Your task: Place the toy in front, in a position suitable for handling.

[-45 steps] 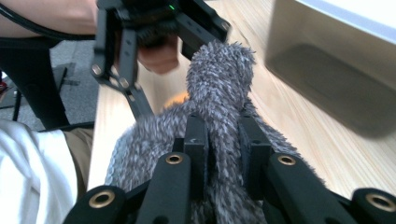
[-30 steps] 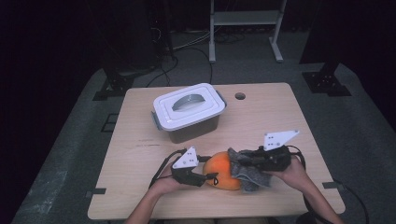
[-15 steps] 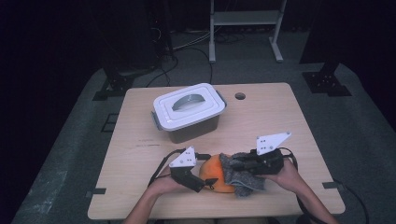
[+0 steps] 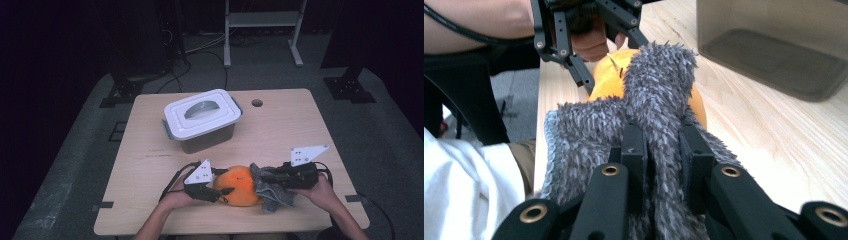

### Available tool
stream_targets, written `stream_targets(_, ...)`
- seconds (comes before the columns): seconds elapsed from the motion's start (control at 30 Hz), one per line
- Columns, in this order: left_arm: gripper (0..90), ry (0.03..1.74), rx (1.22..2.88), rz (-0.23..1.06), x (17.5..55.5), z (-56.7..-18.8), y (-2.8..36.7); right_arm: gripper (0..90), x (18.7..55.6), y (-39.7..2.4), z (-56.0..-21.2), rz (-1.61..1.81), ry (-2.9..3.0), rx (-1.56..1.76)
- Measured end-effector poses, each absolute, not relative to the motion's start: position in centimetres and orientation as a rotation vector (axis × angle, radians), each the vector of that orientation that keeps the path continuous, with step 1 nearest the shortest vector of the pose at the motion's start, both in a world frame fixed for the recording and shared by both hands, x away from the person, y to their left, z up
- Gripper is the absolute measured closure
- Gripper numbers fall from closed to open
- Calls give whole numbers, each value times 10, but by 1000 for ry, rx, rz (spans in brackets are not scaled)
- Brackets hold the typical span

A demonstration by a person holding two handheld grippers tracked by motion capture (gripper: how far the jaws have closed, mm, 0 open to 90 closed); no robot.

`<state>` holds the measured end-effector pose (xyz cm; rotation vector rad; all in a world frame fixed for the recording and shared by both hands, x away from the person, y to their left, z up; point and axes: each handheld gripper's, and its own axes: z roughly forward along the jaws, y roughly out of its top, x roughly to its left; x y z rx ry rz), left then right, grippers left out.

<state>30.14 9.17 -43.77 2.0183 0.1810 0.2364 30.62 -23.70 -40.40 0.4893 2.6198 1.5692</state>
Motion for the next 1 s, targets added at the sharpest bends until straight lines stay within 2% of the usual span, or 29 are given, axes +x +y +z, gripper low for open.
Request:
stream_targets(0.23, 388, 170, 2014, 215, 300, -438, 93, 765, 309, -215, -392, 1630, 2606, 410)
stream_targets(0.3, 325, 167, 2008, 181, 300, -438, 95, 765, 309, -209, -395, 1621, 2636, 395)
stream_targets(0.4, 179, 190, 1984, 150, 302, -437, 94, 767, 307, -207, -401, 1618, 2681, 361)
stream_targets(0.47, 120, 203, 1988, 128, 304, -437, 89, 767, 305, -208, -401, 1616, 2694, 347)
stream_targets(0.5, 136, 195, 2000, 133, 304, -438, 86, 767, 304, -208, -401, 1611, 2695, 346)
stream_targets(0.6, 354, 150, 2013, 245, 300, -434, 82, 767, 305, -209, -396, 1583, 2684, 351)
stream_targets(0.7, 438, 127, 1983, 354, 300, -428, 79, 767, 312, -211, -386, 1606, 2634, 373)
stream_targets(0.77, 448, 101, 1968, 431, 301, -425, 76, 767, 317, -209, -378, 1630, 2597, 374)
stream_targets(0.9, 440, 100, 1967, 437, 303, -429, 75, 766, 327, -200, -374, 1625, 2586, 381)
stream_targets(0.97, 407, 140, 1951, 394, 305, -433, 79, 766, 331, -197, -381, 1591, 2616, 397)
stream_targets(1.0, 359, 159, 1957, 374, 307, -433, 81, 765, 332, -196, -386, 1579, 2626, 407)
